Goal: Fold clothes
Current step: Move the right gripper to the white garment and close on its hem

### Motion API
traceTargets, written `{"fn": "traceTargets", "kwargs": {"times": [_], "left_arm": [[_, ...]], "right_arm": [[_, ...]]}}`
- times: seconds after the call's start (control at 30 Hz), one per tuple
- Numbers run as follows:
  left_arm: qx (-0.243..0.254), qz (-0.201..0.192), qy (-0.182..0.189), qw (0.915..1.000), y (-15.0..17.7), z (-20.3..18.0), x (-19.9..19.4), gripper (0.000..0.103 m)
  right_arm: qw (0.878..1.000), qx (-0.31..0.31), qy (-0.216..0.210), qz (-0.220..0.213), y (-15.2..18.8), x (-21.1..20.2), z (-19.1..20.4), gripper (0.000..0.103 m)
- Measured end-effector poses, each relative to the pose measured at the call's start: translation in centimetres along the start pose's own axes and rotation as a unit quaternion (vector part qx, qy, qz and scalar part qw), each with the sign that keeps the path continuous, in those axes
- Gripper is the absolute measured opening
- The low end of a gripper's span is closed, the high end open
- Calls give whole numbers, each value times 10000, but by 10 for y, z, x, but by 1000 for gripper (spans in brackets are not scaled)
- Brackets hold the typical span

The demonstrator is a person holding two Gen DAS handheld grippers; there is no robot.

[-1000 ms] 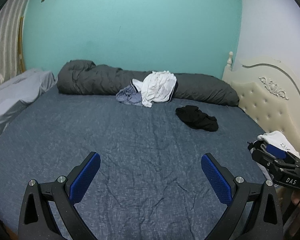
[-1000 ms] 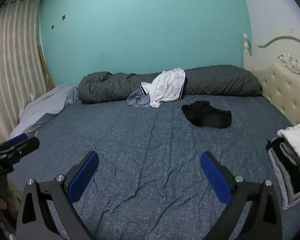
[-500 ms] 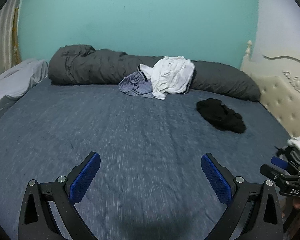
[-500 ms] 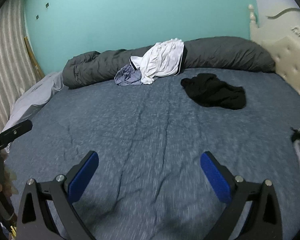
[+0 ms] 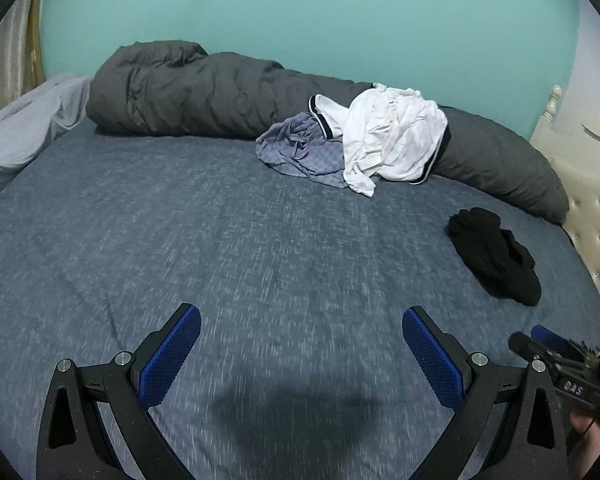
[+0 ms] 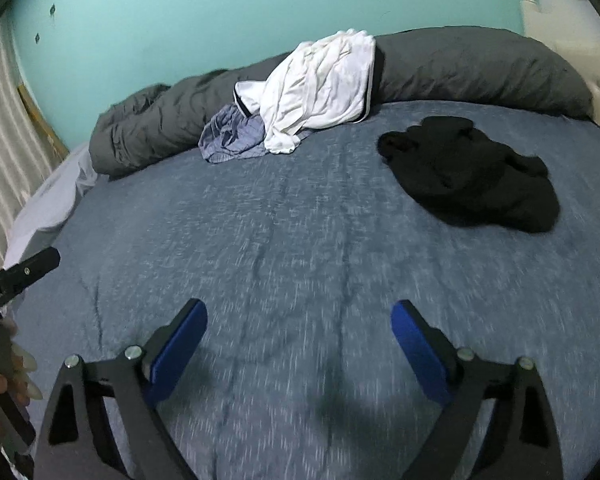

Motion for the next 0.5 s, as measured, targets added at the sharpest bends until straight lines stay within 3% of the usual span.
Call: {"fn": "traceTargets", "kwargs": {"times": [0.13,0.17,0.27,0.5], "left_arm": [[-225,127,-79,9996,-13,20,26,103],[-293,159,-75,9994,-16,24,33,103],[-408,248,-132,9988,-26,38,55,103],[-673,389,-251,9967,-44,74,99,103]], "right_arm": [[9999,-95,18,140,-29,39,10,92],[9998,-123,12,176,-36,50,12,85],[9995,-154,67,265,-57,81,19,77],[9990,-47,18,453,-106,165,30,77]]}}
Point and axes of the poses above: each gripper's, at about its wrist camera, not at the fingertips, and x roughly the way its jaws point, z to its left, y to its underside, the point moved 9 cm from there along x, roughly the way its jaws point, and after that the axes turned 8 degrees about y, right-handed, at the moved point
